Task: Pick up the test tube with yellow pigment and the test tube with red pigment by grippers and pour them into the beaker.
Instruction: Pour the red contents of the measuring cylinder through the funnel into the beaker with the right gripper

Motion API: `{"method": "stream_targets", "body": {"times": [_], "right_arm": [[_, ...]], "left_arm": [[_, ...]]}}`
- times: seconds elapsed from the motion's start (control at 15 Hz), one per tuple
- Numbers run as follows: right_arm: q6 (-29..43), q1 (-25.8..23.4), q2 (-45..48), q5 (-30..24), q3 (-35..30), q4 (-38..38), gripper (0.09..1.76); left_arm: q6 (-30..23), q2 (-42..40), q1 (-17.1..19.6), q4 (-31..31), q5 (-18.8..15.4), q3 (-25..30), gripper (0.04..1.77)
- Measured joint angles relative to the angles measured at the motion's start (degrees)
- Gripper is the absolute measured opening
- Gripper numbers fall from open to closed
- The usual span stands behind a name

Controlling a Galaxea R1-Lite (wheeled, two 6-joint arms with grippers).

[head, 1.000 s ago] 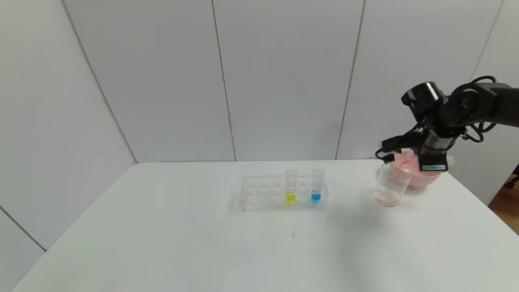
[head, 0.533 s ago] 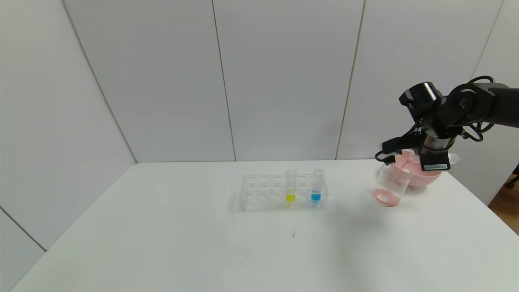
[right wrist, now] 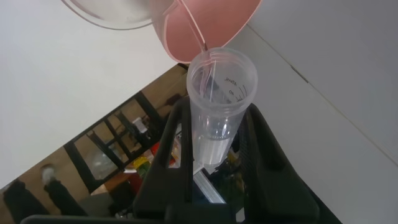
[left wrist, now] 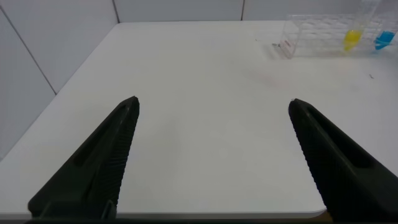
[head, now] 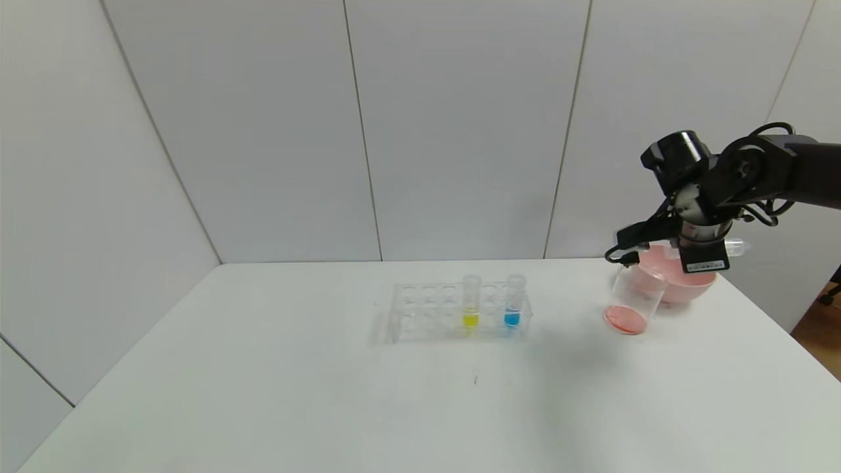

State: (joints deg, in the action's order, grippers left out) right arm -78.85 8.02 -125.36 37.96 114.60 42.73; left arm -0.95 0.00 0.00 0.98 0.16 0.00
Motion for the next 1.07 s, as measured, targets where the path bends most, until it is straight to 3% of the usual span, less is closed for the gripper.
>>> {"method": "stream_targets", "body": {"times": [1.07], "right_arm": [[-8.92, 2.23, 0.24, 8.89, 0.0, -2.33, 0.5]], "left_arm": [[0.0, 0.0, 0.0, 0.0, 0.0, 0.0, 1.72]]}}
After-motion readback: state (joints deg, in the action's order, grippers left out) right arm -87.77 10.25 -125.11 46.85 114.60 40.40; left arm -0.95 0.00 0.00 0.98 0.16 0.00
